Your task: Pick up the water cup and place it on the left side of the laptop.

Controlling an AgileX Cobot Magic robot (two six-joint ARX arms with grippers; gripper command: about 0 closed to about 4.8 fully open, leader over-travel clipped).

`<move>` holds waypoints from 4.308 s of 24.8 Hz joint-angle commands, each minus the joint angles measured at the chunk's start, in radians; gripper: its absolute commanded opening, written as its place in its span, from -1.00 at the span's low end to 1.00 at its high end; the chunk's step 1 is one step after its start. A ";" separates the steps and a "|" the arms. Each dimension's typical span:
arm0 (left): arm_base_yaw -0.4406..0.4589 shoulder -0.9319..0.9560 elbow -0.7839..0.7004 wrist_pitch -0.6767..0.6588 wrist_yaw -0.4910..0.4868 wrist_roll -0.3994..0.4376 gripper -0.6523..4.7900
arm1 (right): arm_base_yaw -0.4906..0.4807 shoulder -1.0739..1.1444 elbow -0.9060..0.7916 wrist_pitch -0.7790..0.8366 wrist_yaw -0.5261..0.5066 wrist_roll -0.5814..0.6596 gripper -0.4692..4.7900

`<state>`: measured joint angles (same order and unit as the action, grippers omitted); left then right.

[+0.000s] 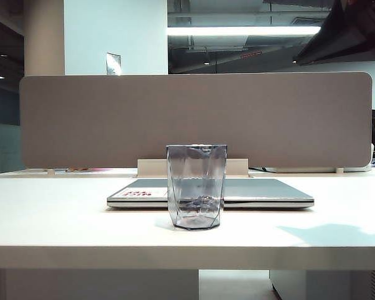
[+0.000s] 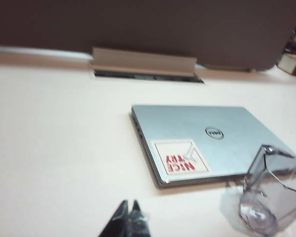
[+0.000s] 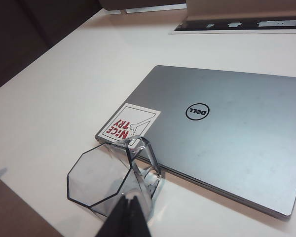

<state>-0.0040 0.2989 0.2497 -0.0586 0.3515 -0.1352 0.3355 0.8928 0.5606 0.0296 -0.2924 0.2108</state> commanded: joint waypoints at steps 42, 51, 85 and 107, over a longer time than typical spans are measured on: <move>-0.121 0.434 0.248 -0.138 -0.032 0.191 -0.78 | 0.126 0.631 0.611 -0.542 -0.016 -0.005 0.15; -0.121 0.435 0.248 -0.142 -0.045 0.192 -0.78 | 0.159 0.712 0.701 -0.633 0.050 -0.053 0.15; -0.121 0.439 0.248 -0.164 -0.045 0.192 -0.78 | 0.225 0.854 0.790 -0.667 0.141 -0.058 -0.52; -0.121 0.439 0.248 -0.164 -0.079 0.191 -0.78 | 0.246 0.854 0.790 -0.694 0.209 -0.308 -0.84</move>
<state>-0.1261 0.7387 0.4915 -0.2291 0.2756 0.0528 0.5747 1.7500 1.3449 -0.6552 -0.1345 -0.0475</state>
